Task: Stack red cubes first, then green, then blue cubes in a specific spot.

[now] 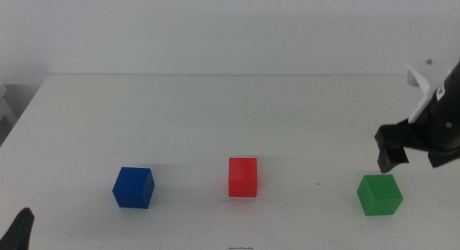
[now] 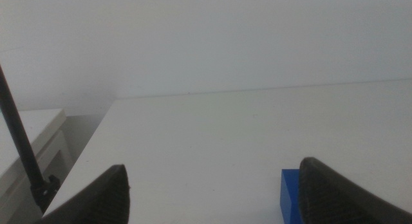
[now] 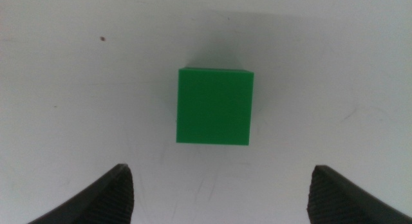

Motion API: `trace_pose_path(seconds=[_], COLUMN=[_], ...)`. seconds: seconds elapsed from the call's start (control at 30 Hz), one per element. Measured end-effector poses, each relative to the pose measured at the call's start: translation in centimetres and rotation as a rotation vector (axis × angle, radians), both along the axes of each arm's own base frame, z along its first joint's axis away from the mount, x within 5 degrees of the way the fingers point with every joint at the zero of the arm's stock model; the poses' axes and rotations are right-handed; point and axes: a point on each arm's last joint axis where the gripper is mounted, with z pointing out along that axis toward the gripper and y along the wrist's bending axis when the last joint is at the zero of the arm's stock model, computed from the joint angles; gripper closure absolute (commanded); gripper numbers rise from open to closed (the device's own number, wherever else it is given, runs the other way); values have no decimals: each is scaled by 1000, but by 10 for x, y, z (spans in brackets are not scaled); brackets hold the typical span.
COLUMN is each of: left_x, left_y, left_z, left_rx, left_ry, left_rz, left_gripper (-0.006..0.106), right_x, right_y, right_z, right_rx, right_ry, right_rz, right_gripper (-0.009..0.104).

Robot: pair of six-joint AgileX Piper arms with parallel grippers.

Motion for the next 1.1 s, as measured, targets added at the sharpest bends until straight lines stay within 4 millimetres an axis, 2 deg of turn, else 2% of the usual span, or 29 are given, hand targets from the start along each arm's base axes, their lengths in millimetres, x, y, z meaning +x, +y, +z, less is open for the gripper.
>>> trace_pose_path(seconds=[0.17, 0.5, 0.93, 1.1], left_x=[0, 0, 0, 0], left_y=[0, 0, 0, 0], left_z=[0, 0, 0, 0], left_rx=[0, 0, 0, 0], left_ry=[0, 0, 0, 0], left_rz=[0, 0, 0, 0], left_gripper=[14, 14, 14, 14], right_x=[5, 22, 35, 38], right_y=[-6, -1, 2, 3], right_z=[-28, -70, -94, -104], right_rx=[12, -5, -3, -7], right_ry=[33, 127, 125, 141], right_rz=[-27, -28, -25, -25], right_gripper=[1, 1, 2, 10])
